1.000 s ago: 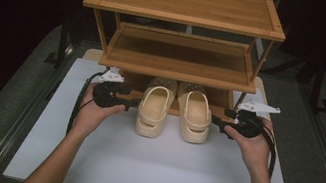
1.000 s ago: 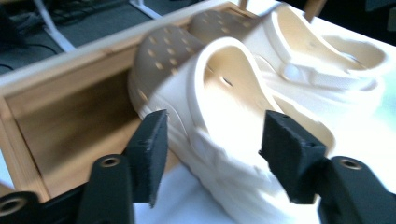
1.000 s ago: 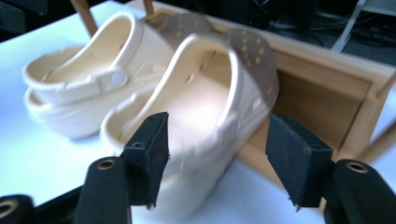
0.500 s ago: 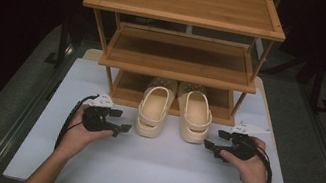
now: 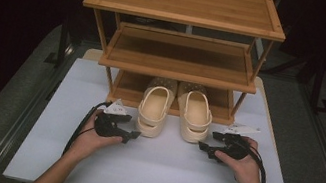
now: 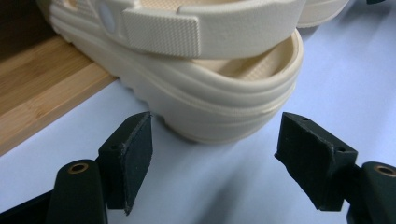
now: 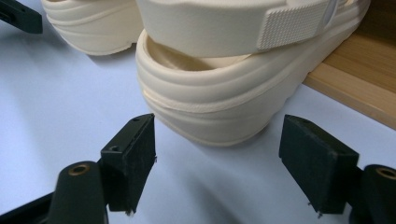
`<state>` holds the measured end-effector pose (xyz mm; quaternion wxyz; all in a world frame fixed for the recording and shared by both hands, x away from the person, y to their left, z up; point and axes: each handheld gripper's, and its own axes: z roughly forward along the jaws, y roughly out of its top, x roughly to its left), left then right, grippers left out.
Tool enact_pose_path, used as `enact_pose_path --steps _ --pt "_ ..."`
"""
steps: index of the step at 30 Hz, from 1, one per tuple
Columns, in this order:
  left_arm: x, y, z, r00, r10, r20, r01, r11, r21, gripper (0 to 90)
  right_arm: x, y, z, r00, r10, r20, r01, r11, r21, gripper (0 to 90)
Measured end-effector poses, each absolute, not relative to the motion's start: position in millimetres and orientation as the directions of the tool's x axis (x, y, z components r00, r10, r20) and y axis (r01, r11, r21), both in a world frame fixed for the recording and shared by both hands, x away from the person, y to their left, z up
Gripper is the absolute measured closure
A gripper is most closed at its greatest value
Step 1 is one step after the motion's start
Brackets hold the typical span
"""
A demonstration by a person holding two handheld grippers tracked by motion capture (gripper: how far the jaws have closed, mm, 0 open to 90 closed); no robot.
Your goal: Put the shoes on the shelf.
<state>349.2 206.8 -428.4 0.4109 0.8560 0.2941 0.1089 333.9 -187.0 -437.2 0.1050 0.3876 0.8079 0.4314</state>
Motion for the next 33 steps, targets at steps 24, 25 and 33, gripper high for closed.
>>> enact_pose_path --steps 24,25,33 --pt "369 182 -432 0.831 0.552 -0.070 0.391 -0.489 0.780 26.3 354 -155 -435 -0.727 0.670 0.150 0.513 0.386 0.767 22.3" --pt "371 181 -432 0.833 0.550 -0.068 0.389 -0.494 0.778 26.2 355 -152 -435 -0.727 0.670 0.151 0.514 0.386 0.766 22.5" --pt "374 170 -434 0.823 0.568 -0.021 0.378 -0.520 0.766 23.7 361 -140 -436 -0.707 0.698 0.114 0.513 0.395 0.762 20.1"
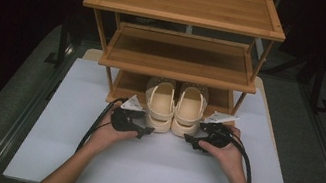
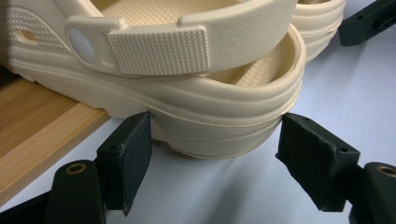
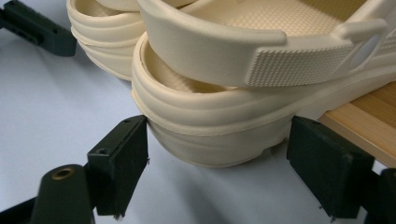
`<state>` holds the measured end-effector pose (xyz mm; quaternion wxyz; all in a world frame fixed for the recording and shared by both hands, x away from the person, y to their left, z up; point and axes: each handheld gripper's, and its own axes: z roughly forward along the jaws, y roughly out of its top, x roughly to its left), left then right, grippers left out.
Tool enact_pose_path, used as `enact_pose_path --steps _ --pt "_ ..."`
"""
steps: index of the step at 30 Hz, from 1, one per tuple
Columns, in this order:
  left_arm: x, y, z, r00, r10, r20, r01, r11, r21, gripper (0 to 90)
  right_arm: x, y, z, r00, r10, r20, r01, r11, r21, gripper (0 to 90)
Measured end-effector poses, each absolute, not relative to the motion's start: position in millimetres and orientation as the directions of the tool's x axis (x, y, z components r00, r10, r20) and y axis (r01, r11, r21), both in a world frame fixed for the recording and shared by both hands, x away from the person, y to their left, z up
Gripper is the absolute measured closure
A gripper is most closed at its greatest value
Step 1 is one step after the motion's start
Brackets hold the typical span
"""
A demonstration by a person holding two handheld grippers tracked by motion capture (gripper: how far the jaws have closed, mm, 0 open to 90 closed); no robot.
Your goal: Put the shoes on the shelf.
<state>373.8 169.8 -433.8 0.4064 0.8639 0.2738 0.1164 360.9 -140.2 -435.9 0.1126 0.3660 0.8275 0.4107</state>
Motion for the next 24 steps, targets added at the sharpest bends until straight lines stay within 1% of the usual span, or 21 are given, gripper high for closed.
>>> enact_pose_path --steps 3,6,9,14,24 --pt "370 159 -435 0.814 0.573 0.092 0.347 -0.608 0.714 21.7 360 -137 -436 -0.699 0.707 0.108 0.516 0.395 0.760 20.4" --pt "374 158 -432 0.810 0.582 0.072 0.370 -0.602 0.708 22.6 360 -134 -436 -0.695 0.713 0.095 0.519 0.405 0.752 20.7" --pt "377 159 -430 0.809 0.586 0.041 0.390 -0.587 0.709 23.1 363 -135 -434 -0.691 0.714 0.116 0.530 0.391 0.753 20.8" --pt "387 161 -429 0.813 0.583 0.020 0.404 -0.588 0.701 23.5 371 -134 -432 -0.692 0.713 0.111 0.536 0.405 0.740 20.8" --pt "406 162 -427 0.811 0.585 0.012 0.419 -0.595 0.685 24.5 388 -130 -430 -0.682 0.723 0.111 0.552 0.409 0.726 20.8"
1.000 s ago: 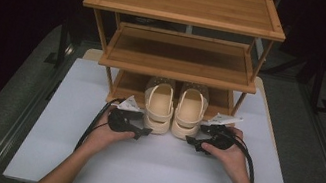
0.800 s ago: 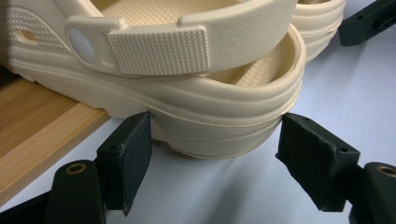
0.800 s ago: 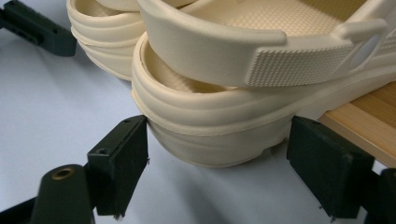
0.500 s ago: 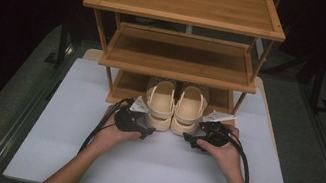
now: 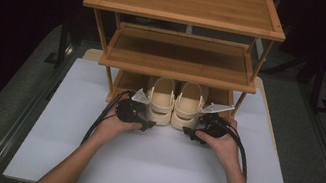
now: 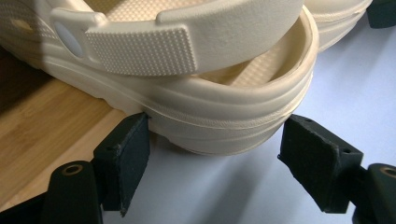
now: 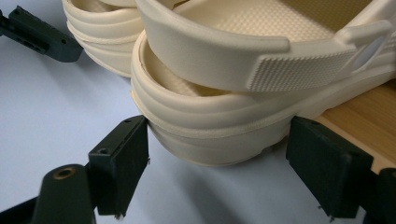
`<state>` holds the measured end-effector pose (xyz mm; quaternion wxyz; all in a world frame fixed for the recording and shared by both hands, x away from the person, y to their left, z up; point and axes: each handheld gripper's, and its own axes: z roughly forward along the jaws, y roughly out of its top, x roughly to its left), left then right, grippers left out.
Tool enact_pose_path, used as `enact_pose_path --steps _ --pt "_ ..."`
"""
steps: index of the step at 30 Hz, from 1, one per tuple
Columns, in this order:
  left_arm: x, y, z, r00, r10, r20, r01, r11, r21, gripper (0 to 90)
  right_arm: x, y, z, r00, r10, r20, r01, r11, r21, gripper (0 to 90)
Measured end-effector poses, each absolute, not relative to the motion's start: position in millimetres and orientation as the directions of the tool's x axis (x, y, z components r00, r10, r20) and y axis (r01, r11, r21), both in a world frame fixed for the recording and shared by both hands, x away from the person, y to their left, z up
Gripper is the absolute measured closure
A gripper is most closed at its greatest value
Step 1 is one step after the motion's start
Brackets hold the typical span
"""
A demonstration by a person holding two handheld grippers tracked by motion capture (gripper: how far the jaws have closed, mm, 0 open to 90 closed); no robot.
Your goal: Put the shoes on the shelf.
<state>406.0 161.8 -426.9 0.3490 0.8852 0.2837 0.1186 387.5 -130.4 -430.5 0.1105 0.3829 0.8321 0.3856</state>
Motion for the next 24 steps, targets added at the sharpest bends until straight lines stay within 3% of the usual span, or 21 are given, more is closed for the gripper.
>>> enact_pose_path --steps 16,24 --pt "441 161 -427 0.798 0.603 0.010 0.436 -0.588 0.682 27.8 422 -126 -430 -0.668 0.737 0.099 0.559 0.410 0.721 21.1" --pt "455 155 -430 0.763 0.645 0.036 0.453 -0.573 0.683 30.0 438 -118 -432 -0.647 0.762 0.027 0.533 0.426 0.731 22.0"
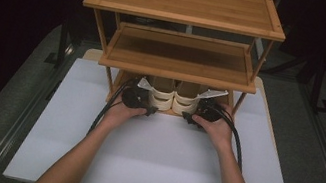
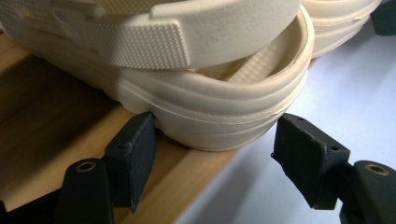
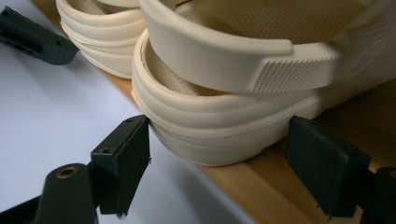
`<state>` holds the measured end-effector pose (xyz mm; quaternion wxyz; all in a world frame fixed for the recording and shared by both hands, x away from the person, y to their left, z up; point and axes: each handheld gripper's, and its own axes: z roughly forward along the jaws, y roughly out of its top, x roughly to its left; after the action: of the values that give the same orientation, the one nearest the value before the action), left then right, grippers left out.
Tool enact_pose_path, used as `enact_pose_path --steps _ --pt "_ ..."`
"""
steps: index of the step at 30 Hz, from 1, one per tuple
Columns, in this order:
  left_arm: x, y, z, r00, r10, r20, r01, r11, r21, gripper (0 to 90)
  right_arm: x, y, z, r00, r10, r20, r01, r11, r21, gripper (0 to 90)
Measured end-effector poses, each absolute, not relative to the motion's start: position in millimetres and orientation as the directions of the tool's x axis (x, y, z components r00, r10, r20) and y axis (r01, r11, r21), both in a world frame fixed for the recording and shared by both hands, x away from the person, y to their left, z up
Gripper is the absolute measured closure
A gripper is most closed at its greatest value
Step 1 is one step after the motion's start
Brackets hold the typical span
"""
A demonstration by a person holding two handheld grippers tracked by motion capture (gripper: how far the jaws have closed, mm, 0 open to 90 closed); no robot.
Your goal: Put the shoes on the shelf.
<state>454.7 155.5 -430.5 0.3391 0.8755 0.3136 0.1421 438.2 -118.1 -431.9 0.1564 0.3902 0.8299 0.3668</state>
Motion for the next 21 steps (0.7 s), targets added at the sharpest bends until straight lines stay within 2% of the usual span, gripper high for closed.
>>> enact_pose_path --steps 11,13,17,21 --pt "465 155 -433 0.753 0.657 0.042 0.460 -0.570 0.681 30.4 448 -116 -436 -0.624 0.780 0.038 0.545 0.400 0.737 22.3" --pt "464 156 -433 0.748 0.662 0.032 0.470 -0.563 0.680 30.4 449 -119 -436 -0.624 0.781 0.005 0.531 0.420 0.735 22.8" --pt "460 163 -429 0.755 0.656 0.005 0.467 -0.543 0.698 36.7 443 -120 -432 -0.620 0.784 0.023 0.546 0.409 0.731 24.1" --pt "455 170 -425 0.730 0.683 -0.014 0.492 -0.512 0.704 34.6 434 -127 -429 -0.620 0.783 0.048 0.546 0.386 0.744 24.1"
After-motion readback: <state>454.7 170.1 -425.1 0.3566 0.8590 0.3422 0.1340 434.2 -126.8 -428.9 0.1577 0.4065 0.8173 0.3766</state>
